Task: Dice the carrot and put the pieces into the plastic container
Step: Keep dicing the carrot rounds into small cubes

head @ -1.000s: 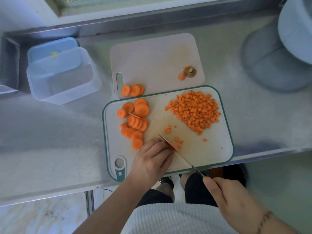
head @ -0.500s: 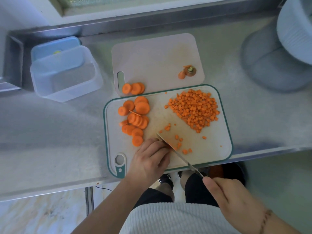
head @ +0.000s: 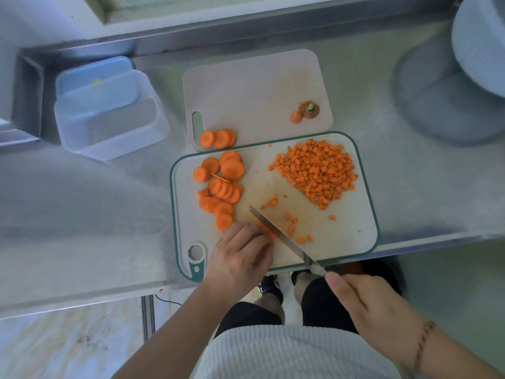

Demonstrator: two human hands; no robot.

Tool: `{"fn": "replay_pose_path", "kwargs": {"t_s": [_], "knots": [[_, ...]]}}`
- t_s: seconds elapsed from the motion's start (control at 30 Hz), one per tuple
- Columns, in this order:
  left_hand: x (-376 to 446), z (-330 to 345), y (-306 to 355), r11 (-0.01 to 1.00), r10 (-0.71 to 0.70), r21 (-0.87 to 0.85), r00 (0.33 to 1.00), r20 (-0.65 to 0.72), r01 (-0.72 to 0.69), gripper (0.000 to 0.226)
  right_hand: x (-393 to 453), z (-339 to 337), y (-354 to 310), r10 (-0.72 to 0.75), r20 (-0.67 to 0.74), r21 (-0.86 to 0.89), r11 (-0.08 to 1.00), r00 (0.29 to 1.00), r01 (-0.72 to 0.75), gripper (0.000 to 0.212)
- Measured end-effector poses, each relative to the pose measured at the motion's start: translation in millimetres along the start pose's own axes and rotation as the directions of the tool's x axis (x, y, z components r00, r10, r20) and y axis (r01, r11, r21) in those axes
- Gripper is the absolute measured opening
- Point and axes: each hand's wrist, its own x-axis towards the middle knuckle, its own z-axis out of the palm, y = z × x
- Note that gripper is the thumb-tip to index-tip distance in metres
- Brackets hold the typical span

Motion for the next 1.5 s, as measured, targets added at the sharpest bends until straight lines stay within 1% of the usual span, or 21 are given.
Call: {"fn": "replay_pose_path", "kwargs": {"t_s": [0.1, 0.23, 0.33, 0.37, 0.43, 0.57, 0.73, 0.9, 0.97, 1.1, 1.2, 1.27, 1.33, 1.5], "knots": [[1, 3, 0, 1.0, -0.012, 0.018, 1.0, -0.008, 0.012, 0.004, -7, 2, 4, 0.004, 0.005, -0.03, 1.0, 1.0, -0.004, 0.063], [3, 6, 4, 0.999, -0.043, 0.014, 0.999, -0.003, 0.043, 0.004, -8, 2, -2, 0.067, 0.038, -0.07, 0.995, 0.997, -0.064, 0.06], [3, 7, 3, 0.999, -0.051, 0.007, 0.999, -0.002, 0.051, 0.006, 3, 6, -10, 0.058, 0.025, -0.129, 0.99, 0.998, -0.054, 0.065], [4, 7, 3, 0.999, -0.053, 0.005, 0.999, -0.002, 0.053, 0.005, 8, 7, -11, 0.043, 0.021, -0.118, 0.992, 0.999, -0.04, 0.067], [4, 5, 4, 0.998, -0.064, -0.005, 0.998, -0.006, 0.064, 0.005, 13, 8, -10, 0.018, 0.018, -0.043, 0.999, 1.0, -0.017, 0.069], [3, 2, 5, 0.996, -0.086, -0.006, 0.996, -0.02, 0.086, 0.006, 6, 1, 0, 0.018, -0.011, 0.043, 0.999, 1.0, -0.018, 0.064], [2, 3, 7, 0.993, -0.118, -0.001, 0.992, -0.04, 0.118, 0.011, -3, -2, 7, -0.014, -0.01, 0.01, 1.0, 1.0, 0.014, 0.064], [5, 4, 9, 0.992, -0.128, 0.012, 0.988, -0.09, 0.129, 0.01, -4, -6, 0, -0.02, 0.016, -0.012, 1.0, 1.0, 0.02, 0.053], [4, 4, 6, 0.991, -0.13, 0.027, 0.988, -0.086, 0.133, 0.01, -5, -6, 0, -0.01, 0.032, -0.014, 1.0, 0.999, 0.01, 0.053], [4, 7, 2, 0.988, -0.135, 0.069, 0.987, -0.089, 0.142, 0.018, -6, -6, -1, 0.01, 0.056, -0.013, 1.0, 0.998, -0.009, 0.051], [5, 8, 3, 0.984, -0.148, 0.085, 0.983, -0.112, 0.158, 0.02, -2, -2, -3, 0.036, 0.063, -0.069, 0.997, 0.997, -0.031, 0.053], [5, 8, 4, 0.981, -0.161, 0.089, 0.979, -0.126, 0.173, 0.018, 2, 3, -3, 0.028, 0.054, -0.097, 0.995, 0.998, -0.022, 0.058], [5, 7, 4, 0.979, -0.177, 0.082, 0.974, -0.138, 0.189, 0.016, 5, 4, 0, 0.01, 0.04, -0.082, 0.997, 0.999, -0.006, 0.062], [-1, 5, 1, 0.979, -0.195, 0.036, 0.97, -0.147, 0.202, 0.016, 0, -9, 14, -0.025, -0.005, 0.031, 0.999, 1.0, 0.025, 0.066]]}}
